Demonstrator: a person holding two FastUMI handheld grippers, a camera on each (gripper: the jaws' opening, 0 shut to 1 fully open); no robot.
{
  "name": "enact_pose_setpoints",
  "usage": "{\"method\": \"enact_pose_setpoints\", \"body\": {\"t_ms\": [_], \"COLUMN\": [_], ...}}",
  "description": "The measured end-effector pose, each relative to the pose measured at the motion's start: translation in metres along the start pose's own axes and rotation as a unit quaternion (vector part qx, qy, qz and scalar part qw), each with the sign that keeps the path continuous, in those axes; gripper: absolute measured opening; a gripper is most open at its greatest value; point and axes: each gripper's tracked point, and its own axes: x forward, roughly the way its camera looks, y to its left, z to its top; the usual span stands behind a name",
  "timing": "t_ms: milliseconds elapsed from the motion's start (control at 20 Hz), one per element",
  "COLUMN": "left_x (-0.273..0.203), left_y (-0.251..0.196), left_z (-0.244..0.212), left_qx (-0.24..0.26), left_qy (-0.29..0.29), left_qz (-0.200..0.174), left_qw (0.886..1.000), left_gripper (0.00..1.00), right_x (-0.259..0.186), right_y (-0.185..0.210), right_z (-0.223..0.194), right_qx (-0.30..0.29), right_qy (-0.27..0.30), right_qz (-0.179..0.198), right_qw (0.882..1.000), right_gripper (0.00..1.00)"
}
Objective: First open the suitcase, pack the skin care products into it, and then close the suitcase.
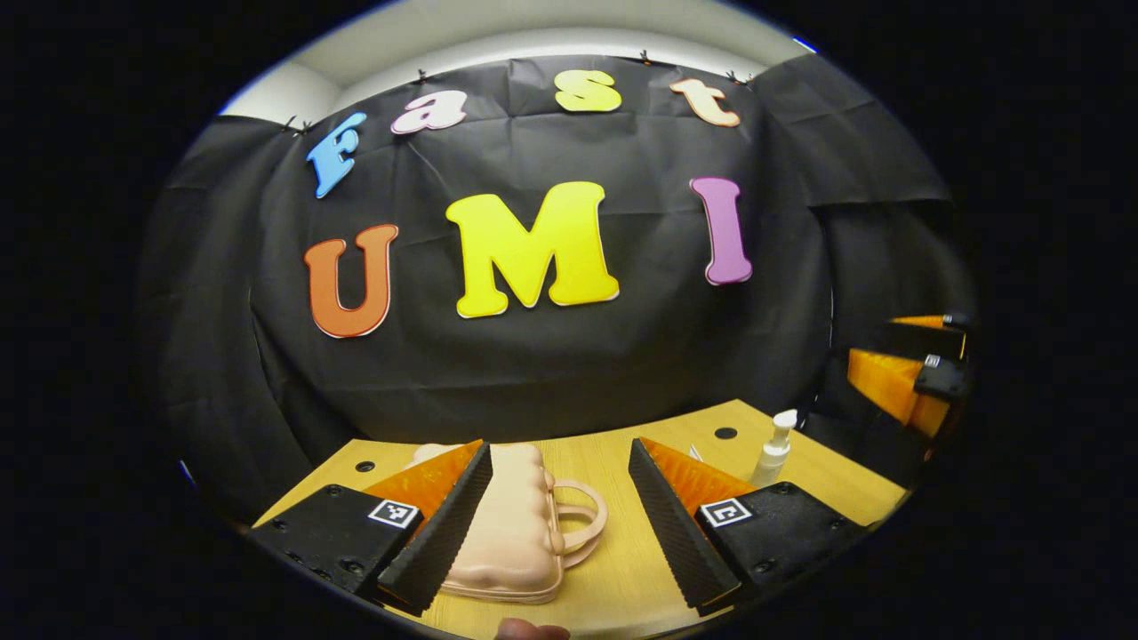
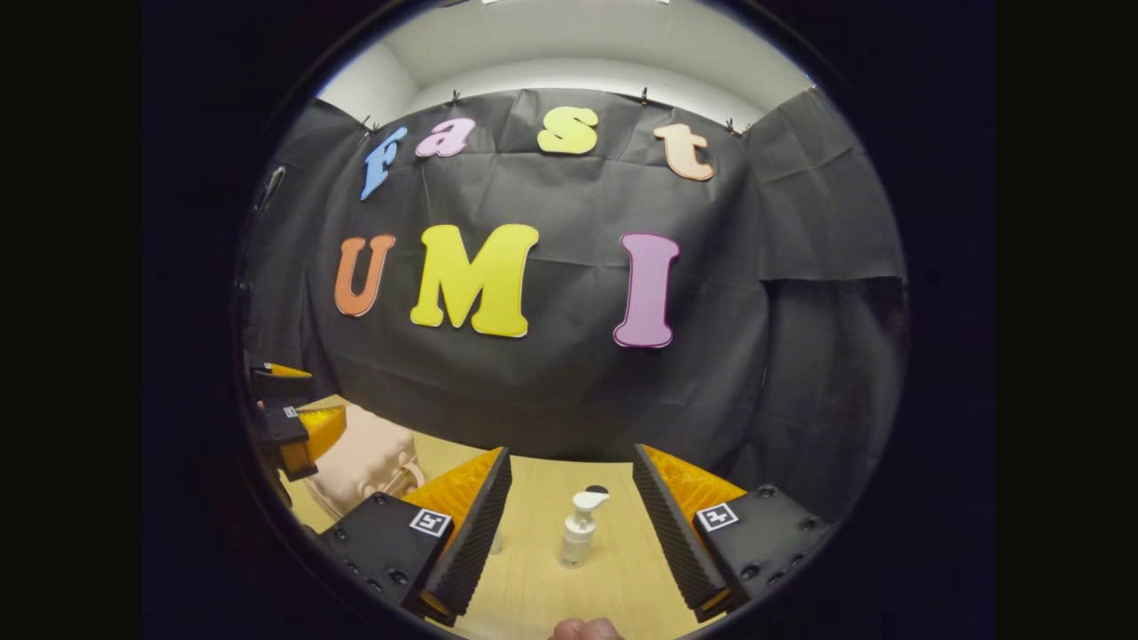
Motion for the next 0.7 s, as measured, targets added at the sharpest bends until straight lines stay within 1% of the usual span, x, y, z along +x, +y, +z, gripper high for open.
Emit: {"method": "enact_pose_setpoints", "body": {"t_ms": [150, 200, 350, 450, 500, 550, 650, 700], "left_x": [0.008, 0.014, 0.032, 0.047, 0.054, 0.060, 0.066, 0.069], "left_y": [-0.006, -0.008, -0.018, -0.024, -0.028, -0.029, -0.029, -0.030], "left_z": [-0.022, -0.028, -0.047, -0.073, -0.088, -0.102, -0.119, -0.127], "left_qx": [0.041, 0.056, 0.124, 0.169, 0.193, 0.220, 0.276, 0.293], "left_qy": [0.026, 0.030, 0.048, 0.083, 0.105, 0.123, 0.144, 0.153], "left_qz": [-0.003, -0.002, -0.010, -0.025, -0.032, -0.038, -0.035, -0.037], "left_qw": [0.999, 0.998, 0.991, 0.982, 0.975, 0.967, 0.950, 0.943], "left_gripper": [1.00, 0.99, 0.99, 0.99, 0.99, 0.99, 0.98, 0.98], "right_x": [0.000, -0.001, -0.001, 0.000, 0.001, 0.001, 0.003, 0.003], "right_y": [-0.015, -0.022, -0.038, -0.047, -0.051, -0.055, -0.066, -0.071], "right_z": [-0.011, -0.016, -0.023, -0.028, -0.031, -0.033, -0.036, -0.040], "right_qx": [-0.006, -0.005, -0.002, -0.001, -0.001, -0.002, -0.006, -0.007], "right_qy": [0.012, 0.017, 0.026, 0.030, 0.032, 0.033, 0.036, 0.040], "right_qz": [0.000, -0.002, -0.011, -0.016, -0.017, -0.019, -0.027, -0.031], "right_qw": [1.000, 1.000, 1.000, 0.999, 0.999, 0.999, 0.999, 0.999], "right_gripper": [0.81, 0.81, 0.81, 0.81, 0.81, 0.81, 0.81, 0.81]}}
